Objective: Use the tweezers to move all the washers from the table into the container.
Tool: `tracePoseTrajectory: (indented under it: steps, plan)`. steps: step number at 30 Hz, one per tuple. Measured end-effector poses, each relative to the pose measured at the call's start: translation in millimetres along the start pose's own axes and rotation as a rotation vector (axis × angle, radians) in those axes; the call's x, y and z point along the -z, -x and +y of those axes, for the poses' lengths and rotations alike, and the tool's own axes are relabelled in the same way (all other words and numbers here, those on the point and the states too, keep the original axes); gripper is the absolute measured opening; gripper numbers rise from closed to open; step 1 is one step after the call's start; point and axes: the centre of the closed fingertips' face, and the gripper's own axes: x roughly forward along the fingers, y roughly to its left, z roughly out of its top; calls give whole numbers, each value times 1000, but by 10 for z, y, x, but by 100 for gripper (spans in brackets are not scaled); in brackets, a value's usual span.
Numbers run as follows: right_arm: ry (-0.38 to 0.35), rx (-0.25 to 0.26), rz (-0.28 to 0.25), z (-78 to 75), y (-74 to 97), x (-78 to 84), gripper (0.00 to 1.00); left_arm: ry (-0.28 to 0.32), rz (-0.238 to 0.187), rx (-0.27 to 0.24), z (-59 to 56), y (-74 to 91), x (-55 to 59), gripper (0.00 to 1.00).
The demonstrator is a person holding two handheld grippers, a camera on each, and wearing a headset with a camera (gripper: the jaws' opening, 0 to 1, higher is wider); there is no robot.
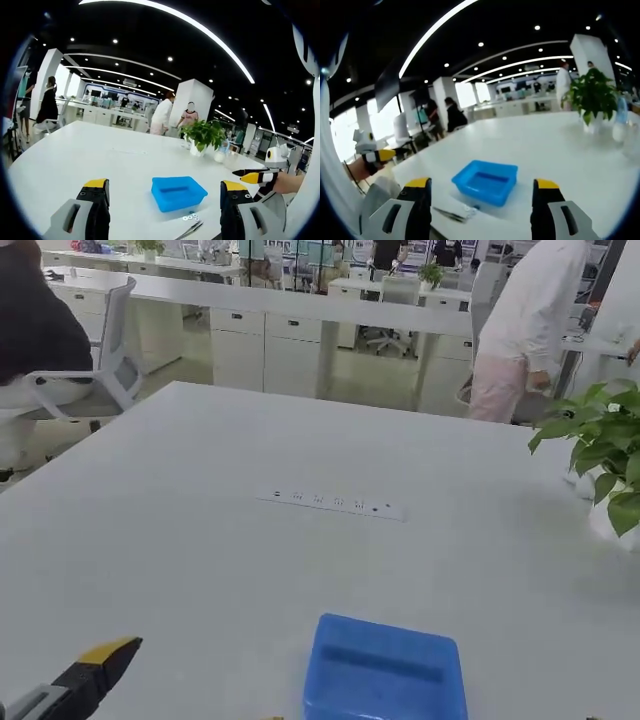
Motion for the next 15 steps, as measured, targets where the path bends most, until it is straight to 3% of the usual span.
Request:
tracePoseTrajectory:
  steps: [7,15]
  plan:
    - [9,-8,16,13,-21,32,81,-18,24,5,-57,-12,26,93]
    - [63,-2,131,16,-81,254,76,-28,144,19,-129,-31,284,90]
